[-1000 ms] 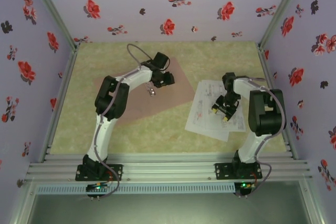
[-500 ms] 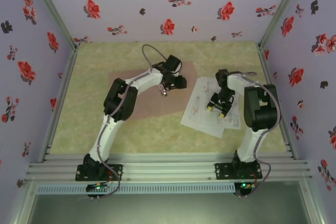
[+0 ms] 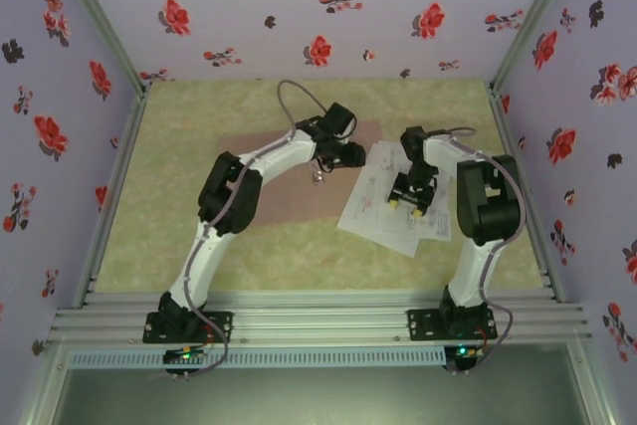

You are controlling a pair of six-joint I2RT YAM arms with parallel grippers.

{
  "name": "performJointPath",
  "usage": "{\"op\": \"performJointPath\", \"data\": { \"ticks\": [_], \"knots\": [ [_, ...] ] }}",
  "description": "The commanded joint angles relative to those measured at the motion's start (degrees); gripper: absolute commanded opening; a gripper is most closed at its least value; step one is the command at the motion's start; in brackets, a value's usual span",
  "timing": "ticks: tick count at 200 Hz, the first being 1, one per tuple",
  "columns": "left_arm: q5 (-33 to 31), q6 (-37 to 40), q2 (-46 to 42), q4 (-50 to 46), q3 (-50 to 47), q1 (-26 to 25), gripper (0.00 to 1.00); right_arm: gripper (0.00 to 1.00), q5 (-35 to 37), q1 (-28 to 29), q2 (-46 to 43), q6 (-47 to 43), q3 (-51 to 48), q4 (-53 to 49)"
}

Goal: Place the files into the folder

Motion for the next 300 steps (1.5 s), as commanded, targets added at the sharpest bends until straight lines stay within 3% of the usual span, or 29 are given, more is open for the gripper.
{"op": "performJointPath", "data": {
  "ticks": [1,52,72,129,192,262,300],
  "knots": [
    [-8.02,-8.42,-6.12,-6.07,0.02,4.04,0.52,0.54,1.81,0.52,1.21,-2.31,1.62,-2.05],
    [-15.59,-4.10,1.81,-15.62,8.74,10.25,0.53,0.54,2.38,1.91,2.79,-3.59,4.84,-2.90],
    [-16.61,-0.47,4.59,-13.64,10.82,10.72,0.54,0.54,2.48,2.50,3.59,-4.09,6.41,-3.30],
    [-17.68,11.03,14.20,-16.28,21.49,6.96,0.56,0.55,3.29,2.95,5.97,-5.50,9.32,-4.30],
    [-11.85,18.57,13.58,-10.80,15.22,2.11,0.48,0.55,-0.84,4.50,7.79,-8.37,10.88,-3.23],
    [-14.28,9.54,6.76,-9.09,7.30,0.74,0.47,0.56,-4.23,5.68,7.33,-8.66,10.21,-1.21],
    [-15.38,3.44,3.25,-9.03,10.35,0.30,0.53,0.66,-5.17,5.48,-0.75,-8.12,9.44,2.36]
  ]
}}
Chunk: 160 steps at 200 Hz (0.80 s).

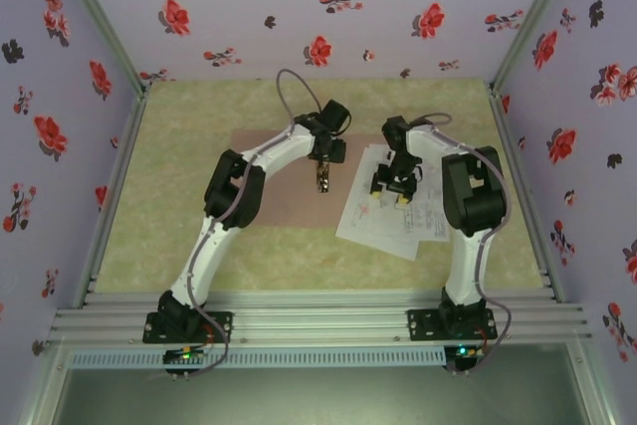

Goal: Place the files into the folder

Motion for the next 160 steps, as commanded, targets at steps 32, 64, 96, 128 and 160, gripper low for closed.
{"op": "performJointPath", "data": {
  "ticks": [32,64,96,128,160],
  "knots": [
    [-0.58,-12.08,-9.30,-0.75,-0.12,-1.93,0.56,0.69,-2.14,-2.54,-13.86,2.36,-4.54,5.39],
    [6.31,-19.02,-13.55,1.84,-5.05,-4.67,0.57,0.73,3.80,-10.31,-21.74,6.39,-12.26,5.47],
    [14.97,-25.55,-13.80,8.57,-8.51,-8.50,0.54,0.74,7.42,-19.91,-25.93,9.58,-19.63,6.48],
    [17.71,-26.92,-9.96,9.50,-5.93,-11.57,0.48,0.71,6.73,-24.67,-24.30,10.83,-19.42,9.70],
    [18.35,-25.63,-6.80,8.29,-4.78,-12.59,0.39,0.64,7.92,-25.50,-16.84,8.80,-11.59,8.91]
  ]
}}
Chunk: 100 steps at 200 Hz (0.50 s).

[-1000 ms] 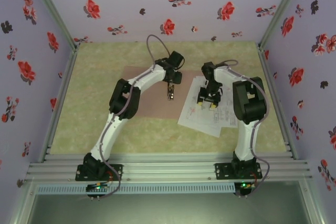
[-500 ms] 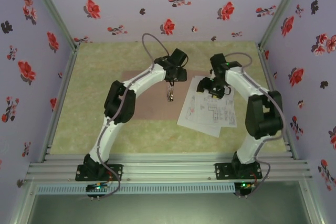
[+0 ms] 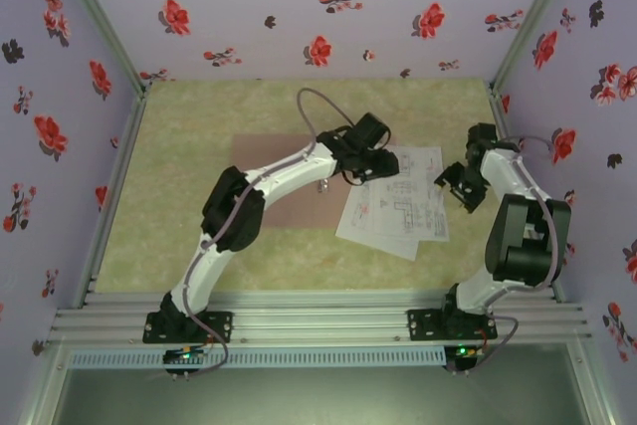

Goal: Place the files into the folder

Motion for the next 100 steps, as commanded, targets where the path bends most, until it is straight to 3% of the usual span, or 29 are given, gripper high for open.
{"op": "performJointPath", "data": {
  "ticks": [1,20,46,64,100],
  "knots": [
    [1.95,-0.22,3.17,-0.50,1.58,0.26,0.38,0.64,1.98,-0.78,5.61,-0.35,5.82,1.35],
    [1.16,0.99,4.22,-1.08,0.90,0.50,0.35,0.52,-0.78,-3.37,9.41,1.35,9.57,1.93],
    [1.24,2.25,5.65,-1.25,0.79,0.56,0.30,0.43,-3.62,-5.38,12.88,3.82,16.12,1.45],
    [1.11,2.93,6.16,-1.82,0.80,0.52,0.29,0.44,-6.61,-5.48,16.29,3.61,20.60,1.52],
    [0.06,5.07,7.49,-4.06,2.00,0.61,0.29,0.56,-11.85,-5.48,21.29,-2.83,23.70,5.63]
  ]
}}
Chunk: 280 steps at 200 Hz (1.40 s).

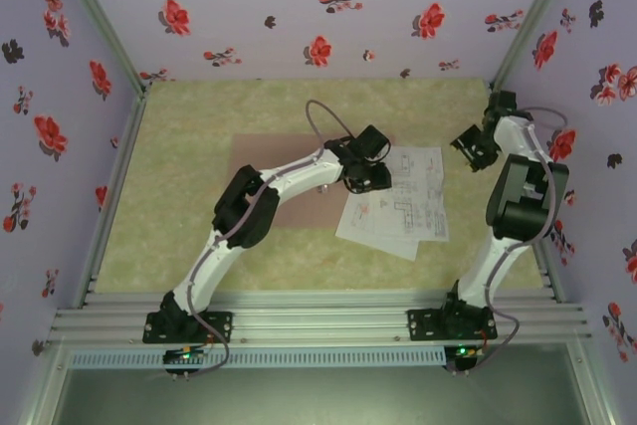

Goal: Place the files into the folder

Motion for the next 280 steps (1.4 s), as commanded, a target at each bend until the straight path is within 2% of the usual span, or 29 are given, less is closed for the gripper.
{"op": "performJointPath", "data": {
  "ticks": [1,51,107,176,221,280],
  "knots": [
    [-0.69,3.28,2.16,-2.92,2.03,0.20,0.29,0.56,-4.48,0.33,2.46,-4.78,1.07,1.81],
    [-1.03,5.34,4.44,-5.33,4.51,0.28,0.28,0.58,-11.46,0.59,5.85,-11.63,1.90,4.47],
    [-1.02,6.74,5.19,-6.48,4.69,0.53,0.28,0.59,-9.08,2.59,10.06,-17.03,3.30,-0.76],
    [-1.03,8.53,6.31,-7.41,4.92,0.98,0.28,0.58,-9.96,4.97,9.43,-19.74,2.79,-2.25],
    [-1.29,9.02,6.49,-7.70,4.93,1.05,0.28,0.48,-10.09,4.99,5.67,-19.84,0.78,-2.40],
    [-1.45,8.99,6.93,-7.91,5.73,1.03,0.27,0.25,-8.29,5.67,3.18,-20.25,-1.57,-4.03]
  ]
}}
